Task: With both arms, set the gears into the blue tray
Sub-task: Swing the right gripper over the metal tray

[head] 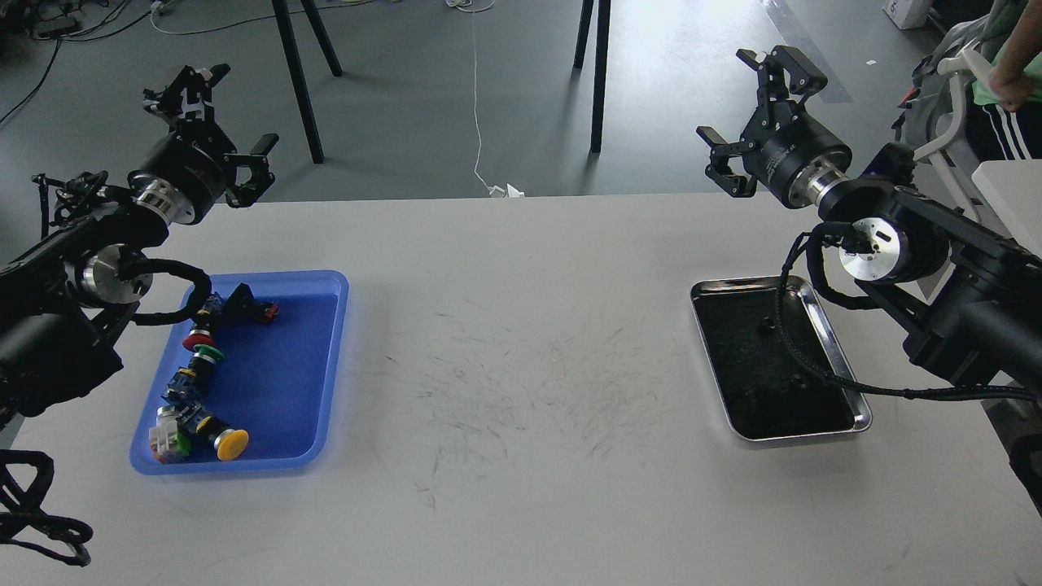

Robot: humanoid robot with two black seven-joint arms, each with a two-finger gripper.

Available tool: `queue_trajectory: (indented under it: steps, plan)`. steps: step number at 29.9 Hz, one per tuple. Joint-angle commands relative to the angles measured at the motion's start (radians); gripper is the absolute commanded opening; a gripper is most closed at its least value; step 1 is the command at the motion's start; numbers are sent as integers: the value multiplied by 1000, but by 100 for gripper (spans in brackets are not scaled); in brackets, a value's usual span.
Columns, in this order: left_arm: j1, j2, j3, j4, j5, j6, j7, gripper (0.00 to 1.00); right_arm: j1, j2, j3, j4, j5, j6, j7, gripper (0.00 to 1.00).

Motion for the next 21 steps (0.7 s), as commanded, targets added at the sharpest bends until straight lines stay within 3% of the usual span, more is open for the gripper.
queue_trajectory:
  steps: [1, 6, 12, 17, 21]
  plan:
    - [0, 0, 0, 0, -2, 0, 0, 98, 10, 4, -66, 3, -38, -27, -5, 99]
    - [0, 2, 0, -1, -2, 0, 0, 98, 5, 1, -79, 31, -41, -19, -66, 99]
    - [0, 6, -2, 0, -2, 0, 0, 98, 19, -18, -138, 73, -64, -44, -57, 98]
    - [0, 5, -2, 0, -3, 0, 0, 98, 152, -99, -348, 95, -72, -88, -58, 97]
    - [0, 3, -14, 0, -2, 0, 0, 98, 257, -182, -497, 210, -98, -145, -58, 98]
